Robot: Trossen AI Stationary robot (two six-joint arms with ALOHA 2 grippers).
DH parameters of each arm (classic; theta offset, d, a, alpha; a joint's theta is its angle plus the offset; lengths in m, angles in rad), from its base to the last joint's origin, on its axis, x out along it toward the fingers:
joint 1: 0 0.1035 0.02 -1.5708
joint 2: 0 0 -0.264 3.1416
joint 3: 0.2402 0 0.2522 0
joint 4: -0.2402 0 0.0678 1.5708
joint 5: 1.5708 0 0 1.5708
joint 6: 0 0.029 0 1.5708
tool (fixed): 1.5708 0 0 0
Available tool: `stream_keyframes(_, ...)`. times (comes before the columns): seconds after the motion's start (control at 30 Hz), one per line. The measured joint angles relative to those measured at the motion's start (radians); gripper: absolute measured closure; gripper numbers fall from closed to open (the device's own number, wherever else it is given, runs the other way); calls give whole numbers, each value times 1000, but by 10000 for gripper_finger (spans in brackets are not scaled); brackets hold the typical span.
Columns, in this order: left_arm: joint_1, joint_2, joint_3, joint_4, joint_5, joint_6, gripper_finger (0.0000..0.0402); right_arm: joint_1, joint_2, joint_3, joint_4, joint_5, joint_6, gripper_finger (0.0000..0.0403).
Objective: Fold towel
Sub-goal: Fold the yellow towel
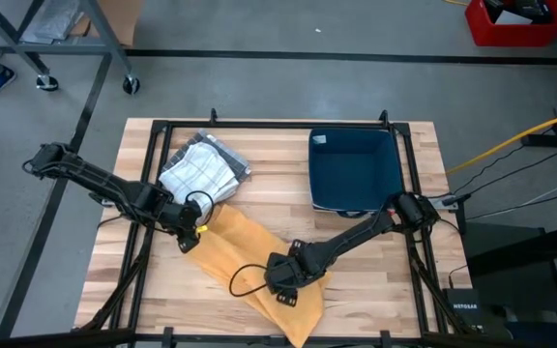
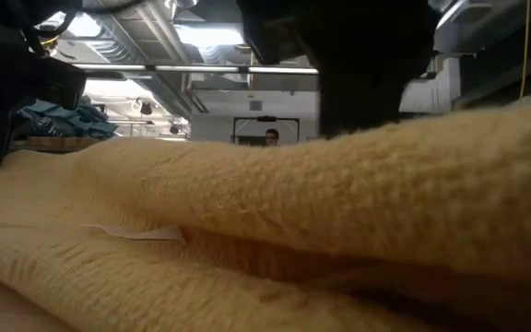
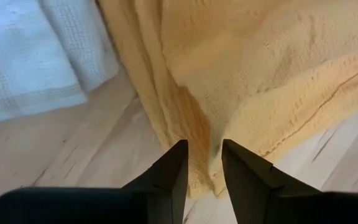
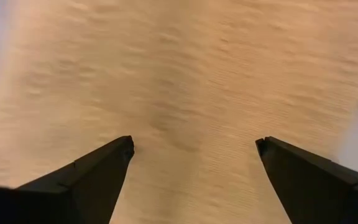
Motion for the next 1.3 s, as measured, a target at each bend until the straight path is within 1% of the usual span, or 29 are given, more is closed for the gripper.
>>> stream_keyframes(0.1,0,0,0,38,0,27,316,23,2,1,66,-8,9,40)
stream_keyframes(0.27,0,0,0,115,-2,78,327,57,11,-4,70,-13,42,40)
stream_keyframes(0.53,41,0,0,206,-31,76,334,94,9,-100,90,-18,145,40)
stream_keyframes(0.77,74,0,0,192,-26,80,334,98,2,-138,131,-13,172,40)
stream_keyframes(0.9,74,0,0,192,-23,82,334,98,6,-137,186,34,174,40)
stream_keyframes(1.0,74,0,0,191,-18,82,334,98,6,-137,191,31,174,40)
stream_keyframes(1.23,74,0,0,192,49,84,334,98,7,-138,193,27,174,41)
stream_keyframes(1.3,74,0,0,192,65,95,334,98,5,-138,192,27,174,48)
